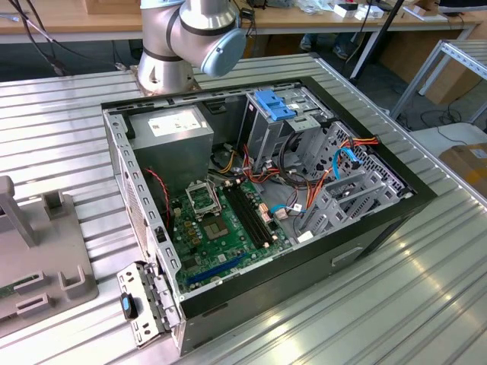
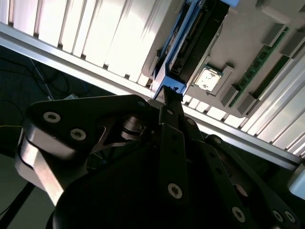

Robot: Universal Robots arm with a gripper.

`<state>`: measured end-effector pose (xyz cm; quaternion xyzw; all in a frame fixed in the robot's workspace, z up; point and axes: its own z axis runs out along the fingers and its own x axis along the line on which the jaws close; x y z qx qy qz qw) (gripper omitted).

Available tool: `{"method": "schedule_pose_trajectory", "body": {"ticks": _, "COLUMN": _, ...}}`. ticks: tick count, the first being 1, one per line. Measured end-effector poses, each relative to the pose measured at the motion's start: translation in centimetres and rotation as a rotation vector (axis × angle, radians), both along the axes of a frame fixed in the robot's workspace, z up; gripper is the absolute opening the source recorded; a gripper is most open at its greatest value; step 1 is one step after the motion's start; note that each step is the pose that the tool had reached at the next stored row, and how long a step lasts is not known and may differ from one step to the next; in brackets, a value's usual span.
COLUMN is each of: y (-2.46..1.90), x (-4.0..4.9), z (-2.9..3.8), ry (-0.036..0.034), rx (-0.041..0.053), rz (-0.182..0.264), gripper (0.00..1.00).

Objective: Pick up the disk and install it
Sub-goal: 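Pick up the disk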

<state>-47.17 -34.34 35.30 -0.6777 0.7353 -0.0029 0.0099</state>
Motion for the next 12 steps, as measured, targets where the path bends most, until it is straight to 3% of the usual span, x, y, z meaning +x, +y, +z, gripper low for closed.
{"method": "schedule_pose_trajectory", "body": {"ticks": 12, "y": 0.00, "x": 0.00, "z": 0.00, "ry": 0.0000, "rx": 0.0000, "rz": 0.001, "gripper": 0.11}}
